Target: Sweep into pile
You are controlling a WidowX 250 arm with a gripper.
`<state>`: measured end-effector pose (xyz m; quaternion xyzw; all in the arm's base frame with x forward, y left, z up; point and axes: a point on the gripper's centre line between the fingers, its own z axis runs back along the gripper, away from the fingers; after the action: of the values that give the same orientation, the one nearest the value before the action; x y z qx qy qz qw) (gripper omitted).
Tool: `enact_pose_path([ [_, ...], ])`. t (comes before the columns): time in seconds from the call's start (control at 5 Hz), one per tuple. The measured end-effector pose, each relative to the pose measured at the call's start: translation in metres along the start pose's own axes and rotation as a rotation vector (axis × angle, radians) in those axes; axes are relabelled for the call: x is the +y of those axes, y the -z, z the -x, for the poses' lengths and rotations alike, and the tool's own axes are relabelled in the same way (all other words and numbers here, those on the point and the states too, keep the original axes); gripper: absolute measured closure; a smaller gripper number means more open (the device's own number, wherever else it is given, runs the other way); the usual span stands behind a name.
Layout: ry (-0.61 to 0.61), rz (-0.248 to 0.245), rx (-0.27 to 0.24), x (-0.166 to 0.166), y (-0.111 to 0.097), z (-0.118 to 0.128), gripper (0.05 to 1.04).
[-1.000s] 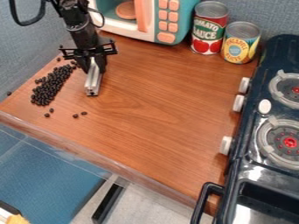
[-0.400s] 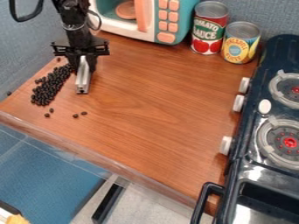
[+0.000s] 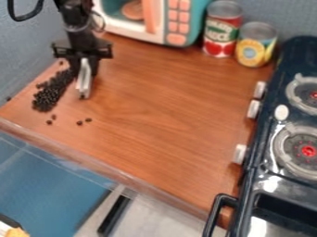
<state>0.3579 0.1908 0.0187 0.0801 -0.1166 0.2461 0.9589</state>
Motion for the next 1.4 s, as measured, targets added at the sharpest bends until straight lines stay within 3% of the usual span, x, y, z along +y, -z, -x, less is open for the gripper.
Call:
enact_pose_path([
  [0.2,-0.001,0.011,0.029,0.009,-0.004,0.007,0.714],
  [0.4,-0.002,0.056,0.023,0.001,-0.016,0.009,0.714],
  [0.8,0.170,0.188,0.005,-0.072,-0.054,0.038,0.714],
  [1.2,0.413,0.175,-0.012,-0.110,-0.041,0.086,0.714],
  [1.4,0.513,0.164,-0.045,-0.094,-0.035,0.081,0.714],
])
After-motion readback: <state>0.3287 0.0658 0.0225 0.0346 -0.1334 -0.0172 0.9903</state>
